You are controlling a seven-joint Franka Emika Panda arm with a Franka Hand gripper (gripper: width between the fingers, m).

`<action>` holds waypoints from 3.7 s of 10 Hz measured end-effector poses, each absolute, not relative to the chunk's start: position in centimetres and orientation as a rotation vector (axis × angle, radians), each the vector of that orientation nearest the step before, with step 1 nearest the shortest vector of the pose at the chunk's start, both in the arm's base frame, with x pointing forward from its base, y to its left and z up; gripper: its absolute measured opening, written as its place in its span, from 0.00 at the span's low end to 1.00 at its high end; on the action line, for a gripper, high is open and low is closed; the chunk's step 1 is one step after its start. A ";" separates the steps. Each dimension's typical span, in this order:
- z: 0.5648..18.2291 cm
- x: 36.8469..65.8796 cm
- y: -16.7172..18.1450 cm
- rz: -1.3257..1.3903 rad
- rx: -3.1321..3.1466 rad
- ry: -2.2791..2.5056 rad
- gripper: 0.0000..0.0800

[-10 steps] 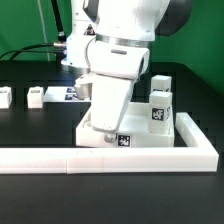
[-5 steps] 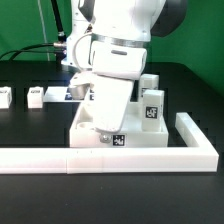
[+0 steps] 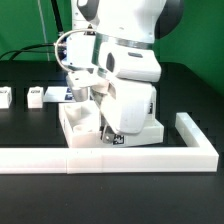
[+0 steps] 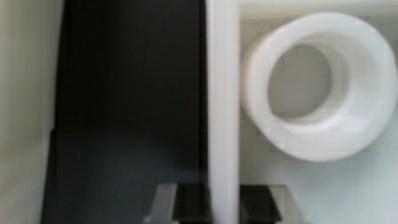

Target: Assemble square table

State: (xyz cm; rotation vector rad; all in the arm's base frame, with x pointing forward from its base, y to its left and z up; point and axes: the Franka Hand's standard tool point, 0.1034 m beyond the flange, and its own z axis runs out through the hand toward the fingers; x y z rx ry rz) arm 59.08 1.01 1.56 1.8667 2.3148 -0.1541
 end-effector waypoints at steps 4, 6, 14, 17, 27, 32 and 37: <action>1.5 59.1 2.2 -0.204 1.615 2.492 0.08; 1.5 59.1 1.8 -0.227 1.504 2.555 0.08; 1.6 58.9 3.2 -0.291 1.016 2.773 0.08; 1.6 59.5 2.6 -0.144 1.013 2.726 0.08; 1.5 59.1 1.1 -0.158 0.449 2.823 0.08; 1.5 59.0 2.3 -0.240 -0.032 2.852 0.08; 1.5 59.0 1.7 -0.226 0.027 2.848 0.08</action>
Offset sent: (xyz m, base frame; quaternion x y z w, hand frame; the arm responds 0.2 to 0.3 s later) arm 0.0000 0.0000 0.0000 0.0000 0.0000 -0.1296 0.9916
